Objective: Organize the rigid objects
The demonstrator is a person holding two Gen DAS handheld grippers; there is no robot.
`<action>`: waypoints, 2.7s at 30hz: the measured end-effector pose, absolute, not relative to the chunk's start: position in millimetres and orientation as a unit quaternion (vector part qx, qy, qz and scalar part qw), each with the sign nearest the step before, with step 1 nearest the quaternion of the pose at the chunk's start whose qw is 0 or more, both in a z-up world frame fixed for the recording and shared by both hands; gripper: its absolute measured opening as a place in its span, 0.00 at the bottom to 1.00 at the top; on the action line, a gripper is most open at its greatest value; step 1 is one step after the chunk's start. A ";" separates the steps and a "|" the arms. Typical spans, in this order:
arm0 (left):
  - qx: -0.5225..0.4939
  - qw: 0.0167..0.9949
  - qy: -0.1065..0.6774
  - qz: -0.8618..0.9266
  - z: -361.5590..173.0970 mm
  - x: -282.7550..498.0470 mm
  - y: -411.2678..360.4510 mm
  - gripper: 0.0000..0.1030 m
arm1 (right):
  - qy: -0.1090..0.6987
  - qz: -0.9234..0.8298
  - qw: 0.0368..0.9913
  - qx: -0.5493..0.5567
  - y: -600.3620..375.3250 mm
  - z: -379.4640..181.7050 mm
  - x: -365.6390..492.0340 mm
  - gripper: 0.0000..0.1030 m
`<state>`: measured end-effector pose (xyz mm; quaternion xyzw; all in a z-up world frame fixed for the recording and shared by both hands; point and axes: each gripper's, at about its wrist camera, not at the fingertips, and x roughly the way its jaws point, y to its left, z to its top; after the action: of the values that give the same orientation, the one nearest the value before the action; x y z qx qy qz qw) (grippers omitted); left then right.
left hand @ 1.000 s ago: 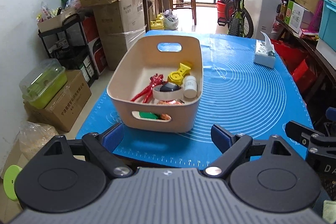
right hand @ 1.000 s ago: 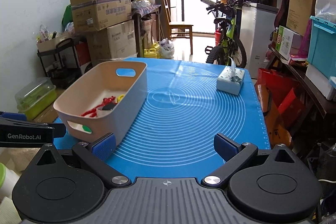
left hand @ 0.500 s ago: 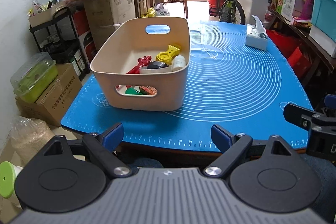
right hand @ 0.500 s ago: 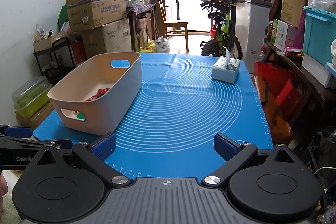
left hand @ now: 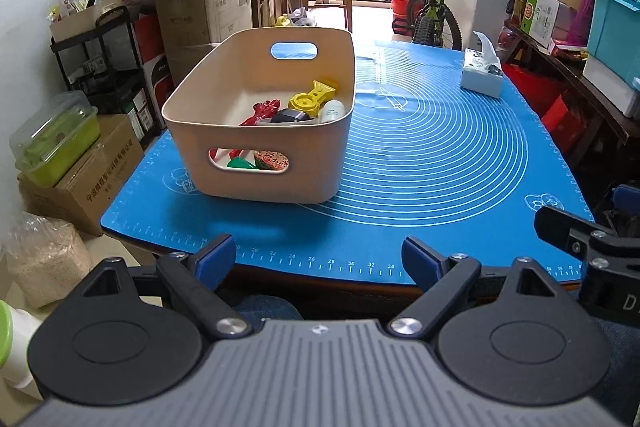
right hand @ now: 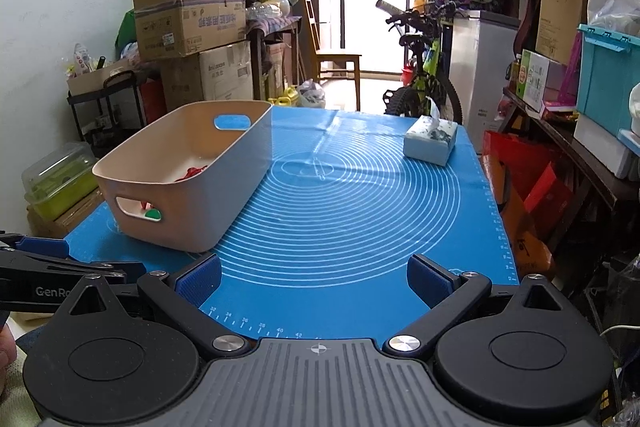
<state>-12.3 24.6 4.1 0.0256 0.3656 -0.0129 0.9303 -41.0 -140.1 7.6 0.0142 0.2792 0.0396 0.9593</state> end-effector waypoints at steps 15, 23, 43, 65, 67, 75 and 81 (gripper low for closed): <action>0.029 0.927 0.372 -0.017 -1.4 -11.1 21.4 0.87 | 0.289 0.036 0.957 0.015 -137.8 5.5 -39.1 0.96; 0.033 0.927 0.374 -0.016 -2.0 -10.9 20.6 0.87 | 0.291 0.036 0.956 0.017 -138.1 5.1 -37.7 0.96; 0.030 0.926 0.376 -0.015 -3.5 -12.8 22.1 0.87 | 0.289 0.033 0.957 0.016 -138.8 3.7 -39.2 0.96; 0.031 0.926 0.376 -0.013 -3.3 -13.3 22.5 0.87 | 0.292 0.032 0.956 0.017 -140.3 3.0 -38.8 0.96; 0.032 0.926 0.375 -0.012 -3.1 -13.7 22.5 0.87 | 0.293 0.032 0.956 0.017 -140.3 2.4 -38.0 0.96; 0.034 0.926 0.375 -0.012 -1.7 -14.2 21.8 0.87 | 0.293 0.032 0.955 0.017 -140.3 2.4 -37.7 0.96; 0.035 0.927 0.373 -0.012 -1.6 -14.4 21.6 0.87 | 0.293 0.031 0.956 0.017 -140.2 2.5 -37.7 0.96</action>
<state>-14.4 21.6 -1.6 0.0346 0.3732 -0.0116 0.9271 -37.7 -140.2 2.5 0.0171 0.2928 0.0315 0.9555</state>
